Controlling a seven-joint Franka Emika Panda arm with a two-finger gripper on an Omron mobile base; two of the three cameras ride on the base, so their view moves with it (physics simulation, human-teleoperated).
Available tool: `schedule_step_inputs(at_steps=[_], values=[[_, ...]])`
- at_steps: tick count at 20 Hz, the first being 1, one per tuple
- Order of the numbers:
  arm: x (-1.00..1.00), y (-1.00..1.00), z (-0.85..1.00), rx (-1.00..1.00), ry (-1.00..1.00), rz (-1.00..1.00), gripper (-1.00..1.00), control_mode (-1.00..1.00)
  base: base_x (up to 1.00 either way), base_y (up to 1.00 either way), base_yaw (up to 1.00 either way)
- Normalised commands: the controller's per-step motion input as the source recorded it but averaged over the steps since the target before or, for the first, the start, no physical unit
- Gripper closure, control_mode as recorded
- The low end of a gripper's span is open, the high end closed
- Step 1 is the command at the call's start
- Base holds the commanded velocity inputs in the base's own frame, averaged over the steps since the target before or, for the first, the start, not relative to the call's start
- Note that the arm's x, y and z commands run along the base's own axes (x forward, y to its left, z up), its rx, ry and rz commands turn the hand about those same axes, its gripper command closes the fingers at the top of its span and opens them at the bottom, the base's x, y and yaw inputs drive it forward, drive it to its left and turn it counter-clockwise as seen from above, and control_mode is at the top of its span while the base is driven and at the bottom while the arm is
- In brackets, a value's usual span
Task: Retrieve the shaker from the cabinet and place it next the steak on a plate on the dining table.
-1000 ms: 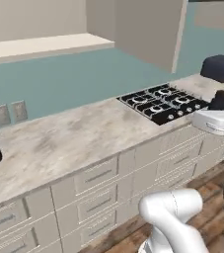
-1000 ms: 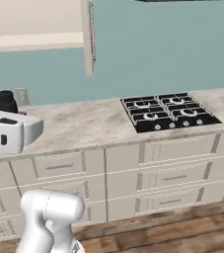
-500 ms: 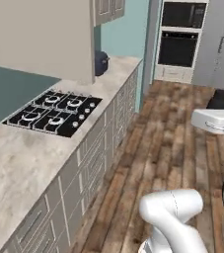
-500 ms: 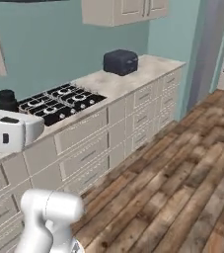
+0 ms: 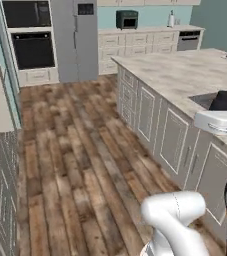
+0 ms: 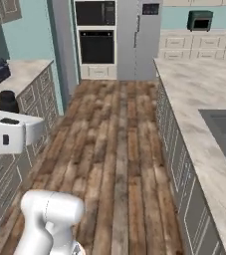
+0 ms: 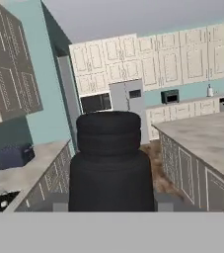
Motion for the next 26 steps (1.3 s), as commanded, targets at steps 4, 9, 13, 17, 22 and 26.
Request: schedule_step_inputs(at_steps=[4,9,13,17,22,26], values=[[0.00,0.00,0.00,0.00,0.00,0.00,1.00,1.00,0.00,0.00,-1.00],[0.00,0.00,0.00,0.00,0.00,0.00,1.00,1.00,0.55,0.66,-0.64],[0.00,0.00,0.00,0.00,0.00,0.00,1.00,1.00,0.91,1.00,-0.40],[0.00,0.00,0.00,0.00,0.00,0.00,1.00,1.00,1.00,1.00,-0.35],[0.00,0.00,0.00,0.00,0.00,0.00,1.00,1.00,1.00,1.00,-0.35],[0.00,0.00,0.00,0.00,0.00,0.00,1.00,1.00,1.00,1.00,-0.31]])
